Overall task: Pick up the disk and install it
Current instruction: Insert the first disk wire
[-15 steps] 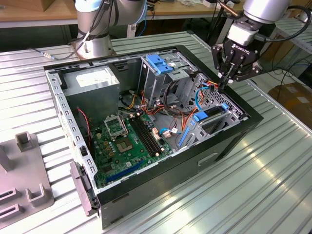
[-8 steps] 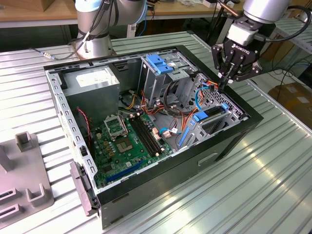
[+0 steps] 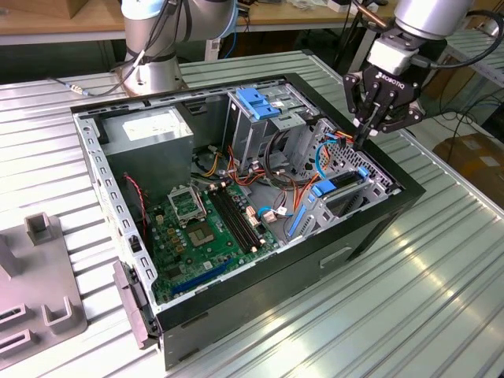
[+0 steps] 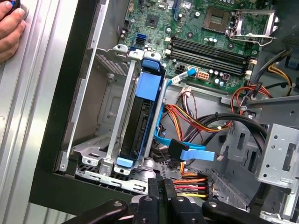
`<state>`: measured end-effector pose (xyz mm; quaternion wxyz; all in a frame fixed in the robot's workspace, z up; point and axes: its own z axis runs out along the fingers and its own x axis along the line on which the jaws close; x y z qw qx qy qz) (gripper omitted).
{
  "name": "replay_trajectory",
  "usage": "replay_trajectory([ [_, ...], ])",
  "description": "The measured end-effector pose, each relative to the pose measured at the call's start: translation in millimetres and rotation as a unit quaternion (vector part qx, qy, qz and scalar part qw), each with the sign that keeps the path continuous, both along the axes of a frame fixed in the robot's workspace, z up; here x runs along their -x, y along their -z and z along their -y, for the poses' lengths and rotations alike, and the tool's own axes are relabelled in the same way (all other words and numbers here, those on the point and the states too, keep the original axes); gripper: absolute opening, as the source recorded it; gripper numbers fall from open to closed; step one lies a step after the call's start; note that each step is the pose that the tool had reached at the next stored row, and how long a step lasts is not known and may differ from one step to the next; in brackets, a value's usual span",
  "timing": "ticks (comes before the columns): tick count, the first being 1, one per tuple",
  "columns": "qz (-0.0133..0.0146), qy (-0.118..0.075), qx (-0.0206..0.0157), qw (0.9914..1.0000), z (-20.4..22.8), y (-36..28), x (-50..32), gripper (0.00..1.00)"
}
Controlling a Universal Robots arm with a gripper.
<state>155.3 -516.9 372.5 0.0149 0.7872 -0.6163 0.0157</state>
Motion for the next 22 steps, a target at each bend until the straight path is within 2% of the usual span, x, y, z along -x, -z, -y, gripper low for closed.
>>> replay_trajectory([
  [3, 0.0000, 0.017, 0.0000, 0.99986, 0.0, 0.4, -0.1, 0.16],
  [9, 0.0000, 0.018, -0.0002, 0.99984, 0.0, 0.6, 0.8, 0.16],
  [13, 0.0000, 0.023, 0.0000, 0.99974, 0.0, 0.7, 6.9, 0.16],
  [15, 0.0000, 0.045, 0.0000, 0.99898, 0.0, 1.3, 6.9, 0.16],
  [17, 0.0000, 0.053, 0.0000, 0.99858, 0.1, 1.9, 6.9, 0.16],
  [22, 0.0000, 0.056, 0.0002, 0.99843, 5.8, 2.3, 7.2, 0.16],
])
